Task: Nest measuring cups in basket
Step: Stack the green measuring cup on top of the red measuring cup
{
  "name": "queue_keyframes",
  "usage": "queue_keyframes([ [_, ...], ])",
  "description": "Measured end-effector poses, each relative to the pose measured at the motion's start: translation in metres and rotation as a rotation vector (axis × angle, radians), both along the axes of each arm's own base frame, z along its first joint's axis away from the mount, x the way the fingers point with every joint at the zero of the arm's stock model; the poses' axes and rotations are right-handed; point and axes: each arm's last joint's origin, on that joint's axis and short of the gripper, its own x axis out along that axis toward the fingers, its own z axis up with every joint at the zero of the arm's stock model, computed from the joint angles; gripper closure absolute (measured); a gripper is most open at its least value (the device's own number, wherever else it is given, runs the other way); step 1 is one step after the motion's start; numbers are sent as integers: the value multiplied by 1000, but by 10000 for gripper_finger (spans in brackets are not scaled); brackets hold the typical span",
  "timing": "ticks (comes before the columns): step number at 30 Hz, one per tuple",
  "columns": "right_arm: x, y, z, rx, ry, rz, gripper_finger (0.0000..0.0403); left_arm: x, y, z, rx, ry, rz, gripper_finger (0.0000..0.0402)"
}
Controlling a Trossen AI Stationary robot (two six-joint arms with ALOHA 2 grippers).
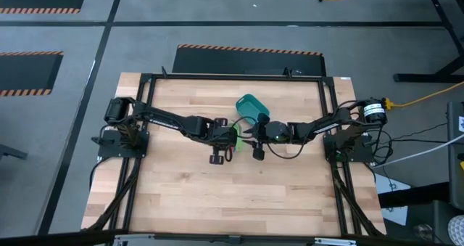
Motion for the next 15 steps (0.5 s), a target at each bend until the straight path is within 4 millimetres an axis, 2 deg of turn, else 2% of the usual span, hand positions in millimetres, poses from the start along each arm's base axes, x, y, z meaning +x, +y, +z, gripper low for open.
queue_keyframes([
  [9, 6, 0, -13, 5, -15, -3, 221, 5, 7, -4, -2, -20, 20, 400],
  [15, 11, 0, -9, 5, -72, -2, 221, 5, 10, -3, 2, -31, 30, 400],
])
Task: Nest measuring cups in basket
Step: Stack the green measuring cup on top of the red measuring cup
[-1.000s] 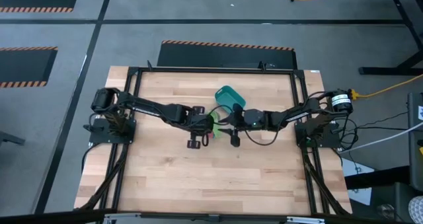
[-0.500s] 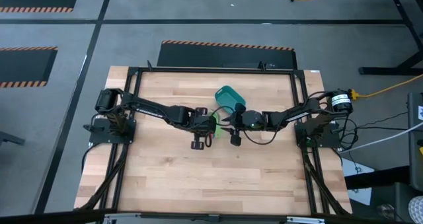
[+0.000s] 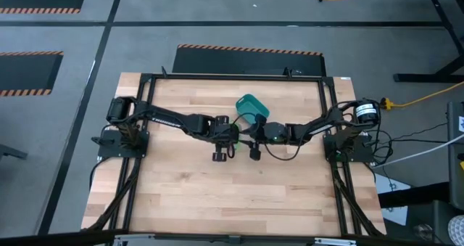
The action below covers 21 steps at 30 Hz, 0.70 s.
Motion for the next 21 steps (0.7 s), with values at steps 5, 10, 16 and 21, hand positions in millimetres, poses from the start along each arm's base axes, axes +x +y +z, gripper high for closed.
queue_keyframes([
  [5, 1, 0, 2, 3, -22, 6, 221, -1, 1, 2, 37, -2, 18, 400],
  [10, 0, 0, 1, -19, -10, 15, 221, -11, 2, 7, 44, 52, 27, 401],
  [16, 0, 0, 2, -54, 0, 26, 221, -21, 1, 4, 19, 144, 71, 401],
  [21, -1, 0, 0, -55, 21, 26, 221, -19, 1, -3, 11, 165, 84, 400],
])
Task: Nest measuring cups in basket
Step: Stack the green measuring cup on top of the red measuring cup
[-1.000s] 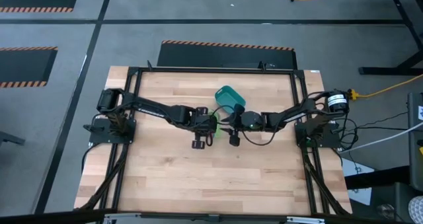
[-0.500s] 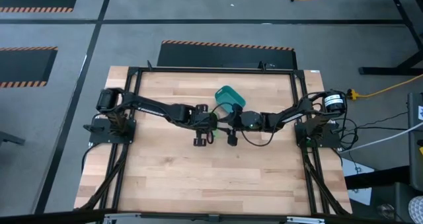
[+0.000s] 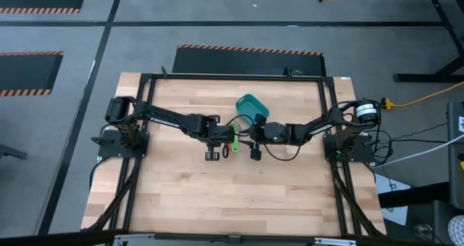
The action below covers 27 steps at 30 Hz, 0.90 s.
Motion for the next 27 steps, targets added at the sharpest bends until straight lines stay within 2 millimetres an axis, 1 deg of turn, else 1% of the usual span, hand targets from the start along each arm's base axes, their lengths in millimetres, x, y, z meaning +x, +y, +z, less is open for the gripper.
queue_keyframes([
  [3, -1, 0, -1, 0, 12, 0, 221, 9, 0, -2, -1, -59, -3, 400],
  [5, 0, 0, -1, 2, 9, -1, 221, 10, 1, -3, 2, -69, -21, 400],
  [7, 0, 0, -1, 1, 7, 0, 221, 18, 1, -3, 5, -129, -38, 401],
  [11, 0, 0, 0, 0, 6, -1, 221, 21, 4, -3, 7, -162, -39, 400],
  [14, 0, 0, 0, 0, 6, -1, 221, 20, 6, -3, 7, -149, -31, 401],
  [20, 0, 0, 1, -9, -7, 3, 221, 17, 5, 0, 7, -134, -34, 397],
  [23, 0, 0, 1, -25, -6, 11, 221, 13, 4, 10, 7, -156, -39, 400],
  [27, 0, 0, 1, -26, -5, 11, 221, 1, 3, 28, 7, -168, -41, 398],
])
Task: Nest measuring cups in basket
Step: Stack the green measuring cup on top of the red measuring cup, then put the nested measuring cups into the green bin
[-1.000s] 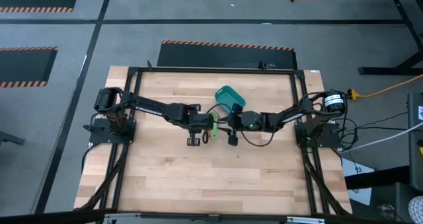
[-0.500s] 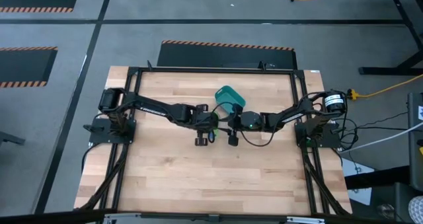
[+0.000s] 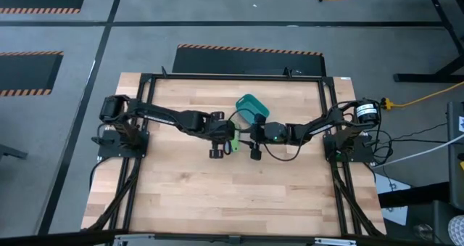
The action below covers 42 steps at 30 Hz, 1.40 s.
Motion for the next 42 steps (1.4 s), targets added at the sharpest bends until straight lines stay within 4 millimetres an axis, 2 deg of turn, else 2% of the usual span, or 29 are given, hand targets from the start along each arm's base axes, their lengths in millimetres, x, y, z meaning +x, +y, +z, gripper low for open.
queue_keyframes([
  [7, -2, 0, 8, 6, -13, -4, 221, -36, 2, 47, 9, -45, 5, 385],
  [15, -2, 0, 19, 8, -65, -5, 221, -95, 4, 96, 7, -84, 23, 387],
  [20, -2, 0, 18, 33, -69, -15, 221, -127, 5, 115, -3, -111, 37, 395],
  [24, -2, 0, 18, 33, -64, -15, 221, -146, 6, 126, -8, -147, 39, 400],
  [30, -2, 0, 19, 34, -71, -15, 221, -157, 5, 133, -58, -194, 51, 389],
  [42, -2, 0, 19, 32, -75, -14, 221, -157, 5, 135, -70, -219, 64, 291],
])
